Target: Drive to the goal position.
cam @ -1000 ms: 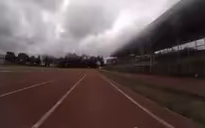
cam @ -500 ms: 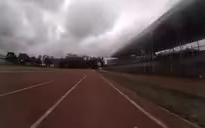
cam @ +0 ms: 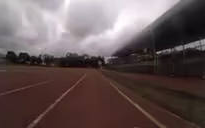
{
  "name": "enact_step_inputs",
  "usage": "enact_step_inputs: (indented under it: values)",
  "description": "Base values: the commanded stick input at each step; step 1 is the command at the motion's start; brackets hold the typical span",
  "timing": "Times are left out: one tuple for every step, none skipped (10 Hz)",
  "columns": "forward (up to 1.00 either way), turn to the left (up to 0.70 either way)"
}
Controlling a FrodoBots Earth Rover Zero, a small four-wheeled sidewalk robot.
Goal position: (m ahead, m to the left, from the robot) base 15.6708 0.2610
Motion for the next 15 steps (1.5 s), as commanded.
enact_step_inputs:
  values:
    - [0.70,0.00]
    - [0.70,0.00]
    - [0.70,0.00]
    - [0.70,0.00]
    - [0.70,0.00]
    - [0.70,0.00]
    - [0.33,0.00]
    - [0.27,0.00]
    - [0.22,0.03]
    - [0.23,0.27]
    - [0.23,0.46]
    - [0.24,0.47]
    - [0.27,0.53]
    - [0.29,0.57]
    - [0.30,0.60]
